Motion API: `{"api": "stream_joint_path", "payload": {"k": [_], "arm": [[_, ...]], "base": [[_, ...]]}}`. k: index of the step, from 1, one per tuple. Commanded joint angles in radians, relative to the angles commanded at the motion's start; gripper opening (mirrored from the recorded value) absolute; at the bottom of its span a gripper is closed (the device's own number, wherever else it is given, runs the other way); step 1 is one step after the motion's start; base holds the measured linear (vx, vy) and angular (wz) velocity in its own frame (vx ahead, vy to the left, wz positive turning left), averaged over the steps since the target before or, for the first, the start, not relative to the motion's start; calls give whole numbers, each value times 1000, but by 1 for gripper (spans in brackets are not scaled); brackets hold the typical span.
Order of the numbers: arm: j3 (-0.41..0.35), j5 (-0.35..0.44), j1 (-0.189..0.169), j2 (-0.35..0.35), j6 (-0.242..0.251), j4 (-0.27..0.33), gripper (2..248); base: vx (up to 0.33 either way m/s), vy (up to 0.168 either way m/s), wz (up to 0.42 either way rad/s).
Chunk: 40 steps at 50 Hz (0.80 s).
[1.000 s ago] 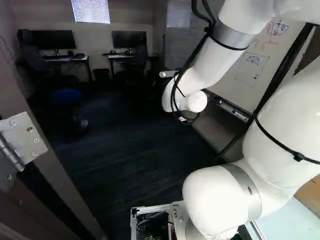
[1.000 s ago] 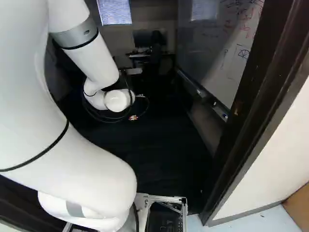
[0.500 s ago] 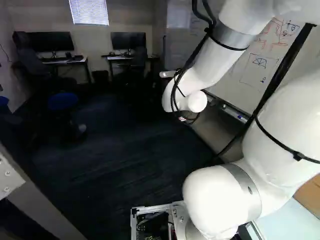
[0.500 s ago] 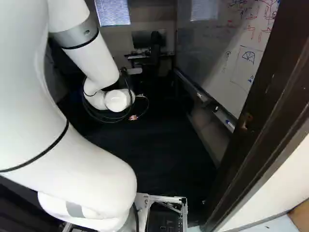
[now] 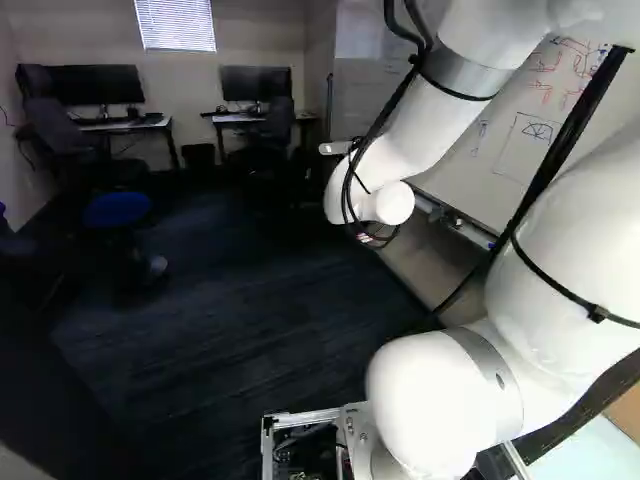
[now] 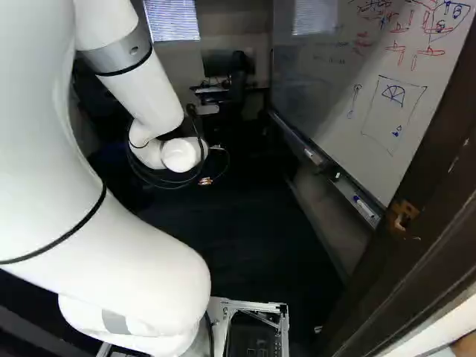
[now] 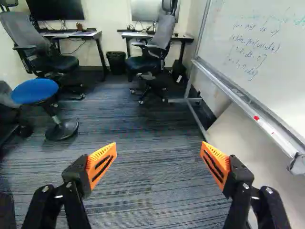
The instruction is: Open the door and move inside
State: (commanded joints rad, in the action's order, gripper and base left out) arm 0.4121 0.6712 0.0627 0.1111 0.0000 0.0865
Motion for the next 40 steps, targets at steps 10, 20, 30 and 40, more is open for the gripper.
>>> {"api": "stream_joint_path", "payload": {"k": [10,20,30,40], "arm": [[0,0,0,0,0,0,247],[0,0,0,0,0,0,247],[0,0,0,0,0,0,247],[0,0,0,0,0,0,247]], "base": [[174,7,-5],[175,9,-3],[173,8,7],[183,36,154]]}}
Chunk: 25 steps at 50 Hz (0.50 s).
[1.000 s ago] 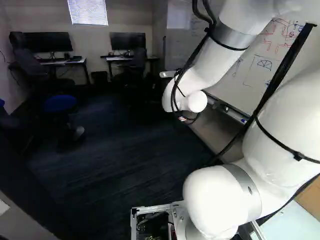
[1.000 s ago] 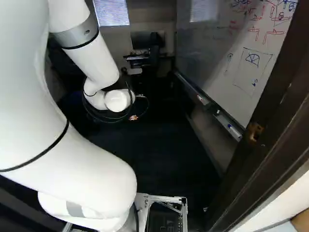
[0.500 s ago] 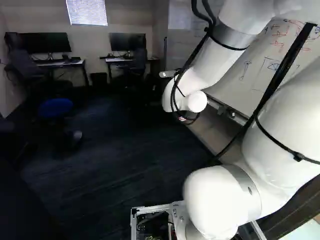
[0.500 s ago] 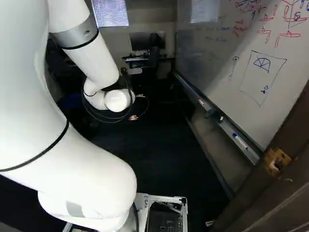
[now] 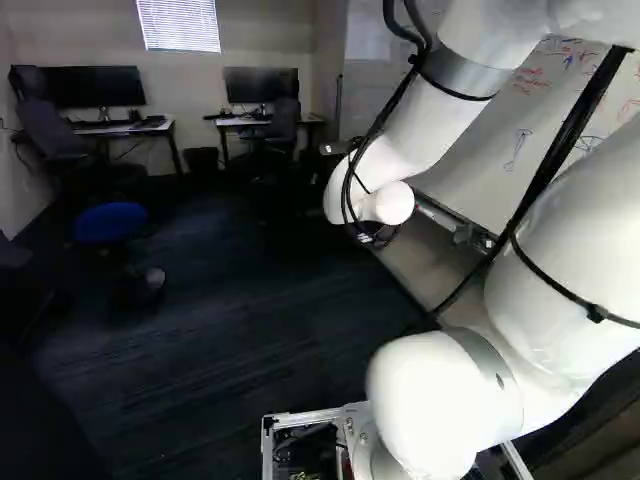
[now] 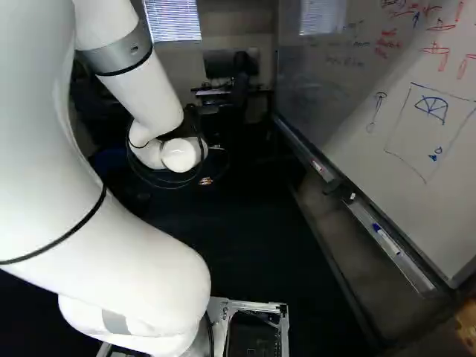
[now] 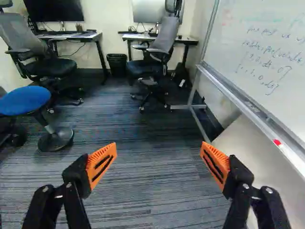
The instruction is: Open the door and move inside
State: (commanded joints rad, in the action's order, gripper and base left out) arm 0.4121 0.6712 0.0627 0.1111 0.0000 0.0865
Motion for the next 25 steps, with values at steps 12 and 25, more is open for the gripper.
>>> {"api": "stream_joint_path", "payload": {"k": [12,25], "arm": [[0,0,0,0,0,0,247],[0,0,0,0,0,0,247]], "base": [[170,44,201],[170,36,149]]}}
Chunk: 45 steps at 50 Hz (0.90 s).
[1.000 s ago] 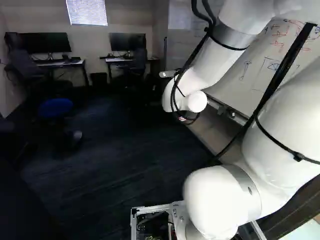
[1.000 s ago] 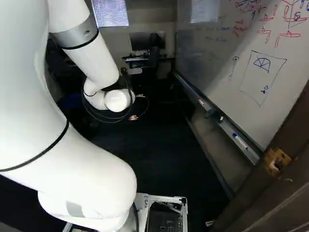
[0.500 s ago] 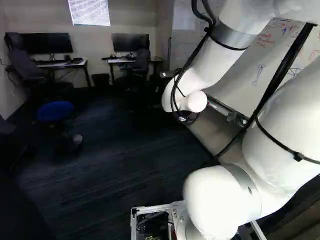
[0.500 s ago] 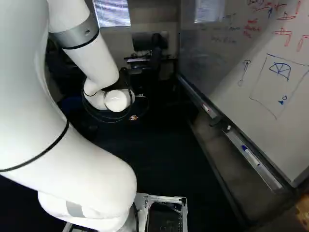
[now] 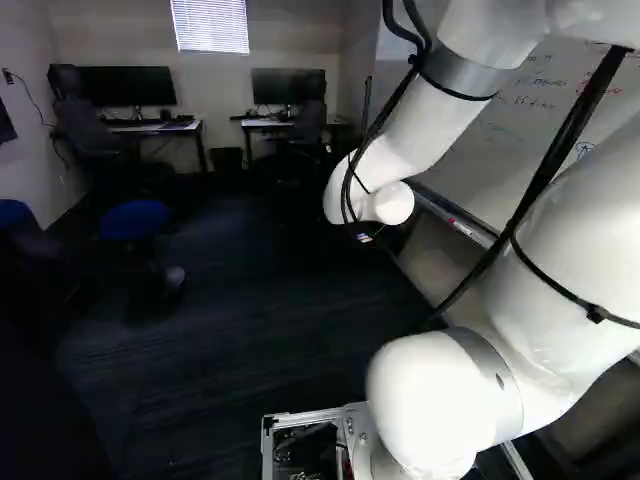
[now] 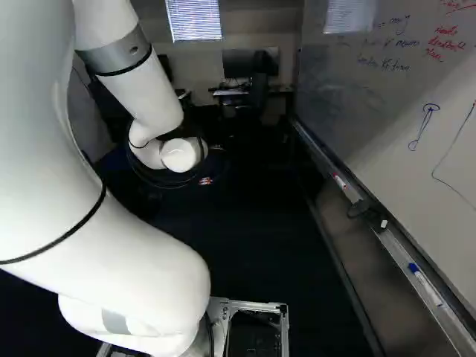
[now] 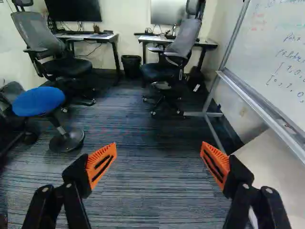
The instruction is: Open the door and move inside
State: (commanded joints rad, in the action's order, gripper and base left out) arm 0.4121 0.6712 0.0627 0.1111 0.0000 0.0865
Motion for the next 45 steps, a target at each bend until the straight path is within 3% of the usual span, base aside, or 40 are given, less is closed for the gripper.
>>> {"api": "stream_joint_path", "payload": {"k": [45], "arm": [[0,0,0,0,0,0,247]], "base": [[168,6,2]]}}
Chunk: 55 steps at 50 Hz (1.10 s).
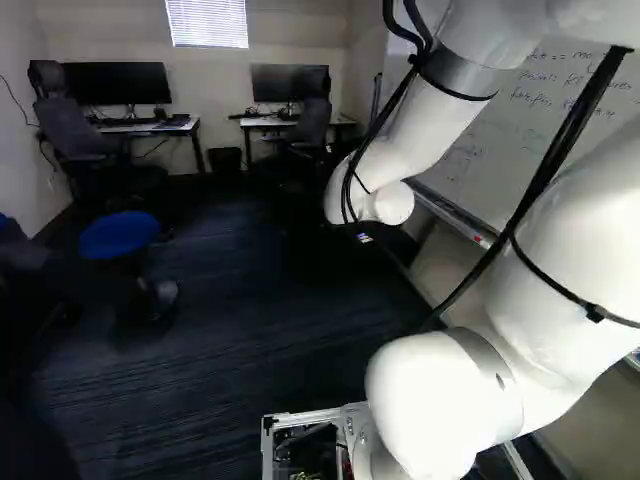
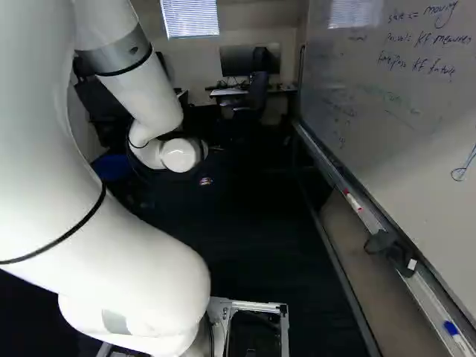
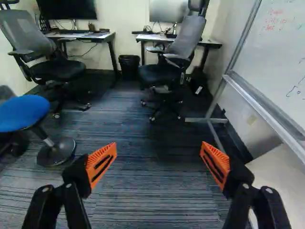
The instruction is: Open the door and move inside
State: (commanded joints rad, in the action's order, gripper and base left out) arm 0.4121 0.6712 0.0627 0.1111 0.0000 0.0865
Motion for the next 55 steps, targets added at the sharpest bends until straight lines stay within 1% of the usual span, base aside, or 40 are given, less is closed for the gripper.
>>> {"api": "stream_joint_path", "payload": {"k": [55], "arm": [[0,0,0,0,0,0,247]], "base": [[214,7,-7]]}}
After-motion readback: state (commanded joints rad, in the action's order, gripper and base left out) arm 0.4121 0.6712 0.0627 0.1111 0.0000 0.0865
